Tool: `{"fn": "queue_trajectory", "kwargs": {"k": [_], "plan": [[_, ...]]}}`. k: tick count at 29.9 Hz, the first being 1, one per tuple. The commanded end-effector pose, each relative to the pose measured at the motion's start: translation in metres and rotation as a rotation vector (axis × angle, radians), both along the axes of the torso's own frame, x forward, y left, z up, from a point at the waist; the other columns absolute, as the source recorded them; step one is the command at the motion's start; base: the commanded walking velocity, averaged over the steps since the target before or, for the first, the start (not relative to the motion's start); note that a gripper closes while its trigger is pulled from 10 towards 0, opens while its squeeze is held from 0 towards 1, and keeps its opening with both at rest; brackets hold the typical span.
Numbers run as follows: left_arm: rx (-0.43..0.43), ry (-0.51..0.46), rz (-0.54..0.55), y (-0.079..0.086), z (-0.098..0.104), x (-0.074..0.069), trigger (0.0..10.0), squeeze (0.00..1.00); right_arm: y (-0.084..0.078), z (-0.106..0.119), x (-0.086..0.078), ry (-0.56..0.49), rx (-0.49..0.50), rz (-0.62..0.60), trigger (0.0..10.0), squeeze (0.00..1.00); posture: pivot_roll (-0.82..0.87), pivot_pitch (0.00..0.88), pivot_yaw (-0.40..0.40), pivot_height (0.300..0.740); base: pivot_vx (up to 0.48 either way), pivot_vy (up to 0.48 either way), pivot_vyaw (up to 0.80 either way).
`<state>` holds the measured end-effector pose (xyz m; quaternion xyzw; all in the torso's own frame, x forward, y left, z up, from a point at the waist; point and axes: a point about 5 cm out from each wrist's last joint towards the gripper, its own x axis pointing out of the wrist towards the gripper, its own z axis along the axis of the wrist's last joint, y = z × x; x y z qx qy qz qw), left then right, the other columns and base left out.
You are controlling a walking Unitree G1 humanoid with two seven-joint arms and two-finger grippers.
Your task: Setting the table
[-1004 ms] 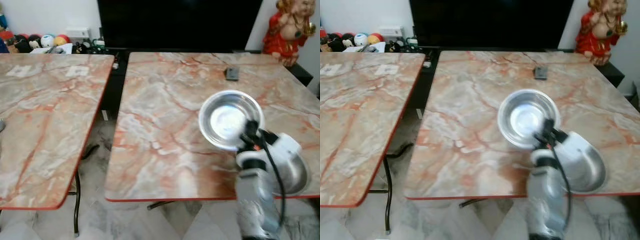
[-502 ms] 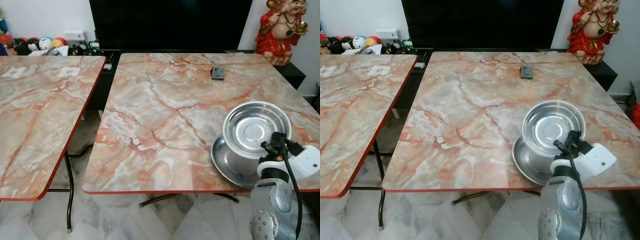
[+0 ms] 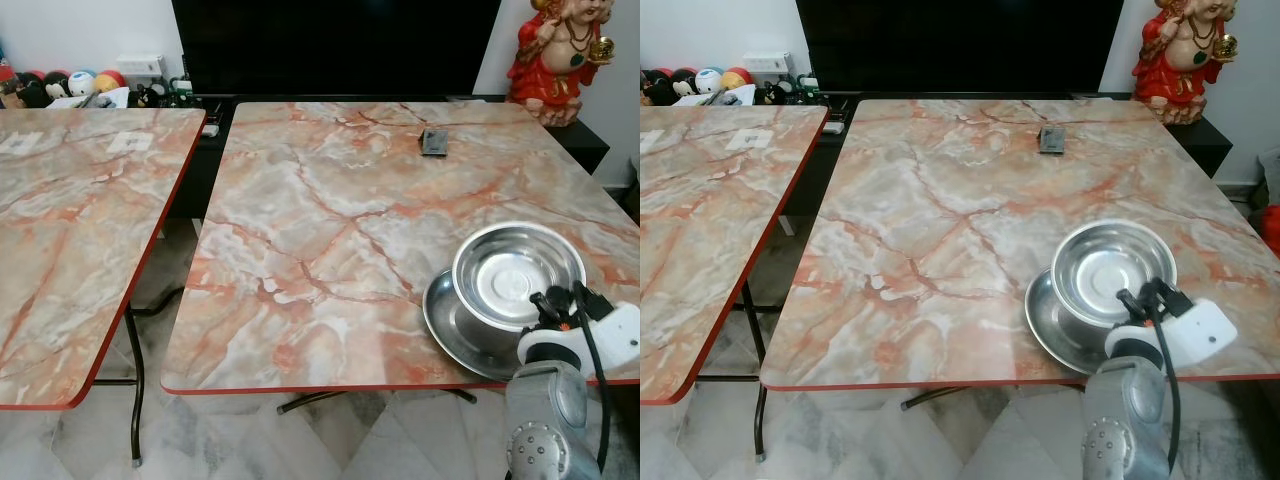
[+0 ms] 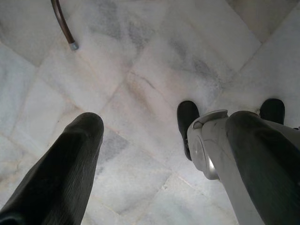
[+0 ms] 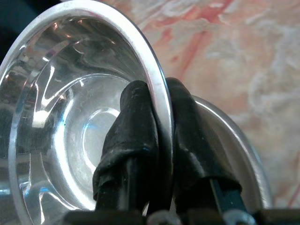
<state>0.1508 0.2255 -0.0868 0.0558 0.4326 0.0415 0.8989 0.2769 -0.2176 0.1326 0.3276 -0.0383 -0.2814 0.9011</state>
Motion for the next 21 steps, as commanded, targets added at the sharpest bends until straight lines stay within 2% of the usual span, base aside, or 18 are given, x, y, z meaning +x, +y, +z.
{"fn": "queue_trajectory", "kwargs": {"k": [1,7,11,15,18,21], "plan": [[0.006,0.037,-0.018,0.002,-0.003,-0.007,10.0,0.00,0.011,-0.008,-0.002,0.019,0.067,0.003,10.0,0.00,-0.02,0.097,-0.023,0.740,0.000,0.000,0.00],[0.008,0.041,-0.025,0.002,-0.003,-0.008,10.0,0.00,0.013,-0.016,-0.004,0.065,0.129,0.008,10.0,0.00,-0.02,0.098,-0.023,0.740,0.000,0.000,0.00],[0.010,0.043,-0.029,0.002,-0.003,-0.008,10.0,0.00,0.015,-0.014,-0.004,0.066,0.130,0.044,10.0,0.00,-0.02,0.100,-0.021,0.740,0.000,0.000,0.00],[0.010,0.041,-0.033,0.002,-0.003,-0.007,10.0,0.00,0.017,-0.020,-0.004,0.160,0.100,0.074,10.0,0.00,-0.02,0.098,-0.023,0.740,0.000,0.000,0.00],[0.010,0.042,-0.037,0.002,-0.003,-0.007,10.0,0.00,0.015,-0.021,-0.003,0.197,0.053,0.094,10.0,0.00,-0.02,0.100,-0.023,0.740,0.000,0.000,0.00],[0.009,0.045,-0.041,0.001,-0.003,-0.007,10.0,0.00,0.016,-0.024,-0.002,0.219,0.050,0.106,10.0,0.00,-0.02,0.099,-0.023,0.740,0.000,0.000,0.00]]}}
